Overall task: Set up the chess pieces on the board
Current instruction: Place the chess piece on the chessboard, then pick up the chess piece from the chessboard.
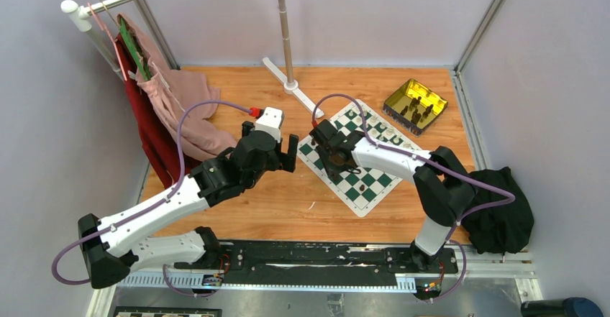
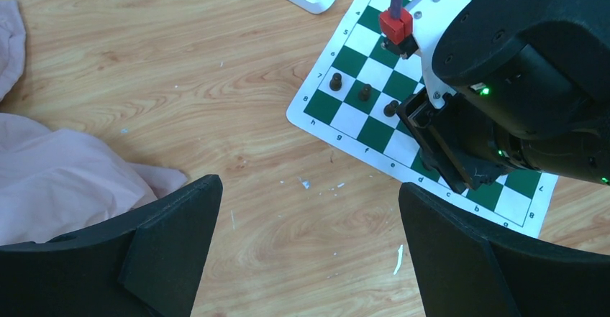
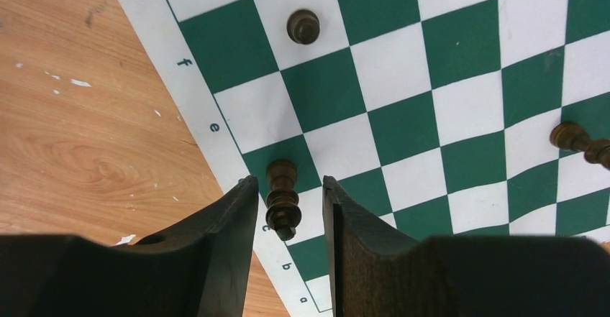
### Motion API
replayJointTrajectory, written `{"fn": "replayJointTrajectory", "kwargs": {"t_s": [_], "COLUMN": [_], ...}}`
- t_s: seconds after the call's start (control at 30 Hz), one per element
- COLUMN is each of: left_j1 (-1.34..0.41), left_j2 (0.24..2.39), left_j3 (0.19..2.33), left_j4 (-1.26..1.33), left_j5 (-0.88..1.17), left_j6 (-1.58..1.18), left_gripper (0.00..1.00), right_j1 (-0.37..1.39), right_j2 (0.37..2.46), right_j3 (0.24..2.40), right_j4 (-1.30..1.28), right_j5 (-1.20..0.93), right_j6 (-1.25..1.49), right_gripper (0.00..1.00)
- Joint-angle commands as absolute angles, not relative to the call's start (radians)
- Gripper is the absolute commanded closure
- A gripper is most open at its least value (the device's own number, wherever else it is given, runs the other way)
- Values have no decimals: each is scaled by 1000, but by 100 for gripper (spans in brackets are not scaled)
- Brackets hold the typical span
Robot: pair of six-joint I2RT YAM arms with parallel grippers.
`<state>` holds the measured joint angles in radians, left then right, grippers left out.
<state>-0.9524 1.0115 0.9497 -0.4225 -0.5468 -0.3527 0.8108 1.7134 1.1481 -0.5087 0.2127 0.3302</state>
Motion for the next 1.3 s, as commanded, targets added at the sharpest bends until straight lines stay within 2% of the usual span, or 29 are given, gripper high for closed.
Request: {"fn": "replayJointTrajectory", "kwargs": {"t_s": [0.0,0.3,0.53,0.83,1.27], "left_j1": [-957,-959,-958,-959,-958], "left_j2": [1021,1032,1040,1062,1109], "left_j3": [977,989,994,1004,1039], "left_j4": [-419,-415,-406,-408,-422], "left_j5": [-562,-564,-570,-571,-564], "left_j6": [-370,-380,-388,-406,-405], "left_gripper": [0,0,0,0,0], "right_j1": [825,820,776,605,402], "right_j2": [1679,1625,1530,1441,1449], "right_j3": [1202,1253,1252,1170,1049], "right_j4": [-558,-582,-587,-586,-502], "right_j5": [238,251,372,475,403], "right_j6": [301,296,316,364,381], "right_gripper": [56,51,45,42,42]}}
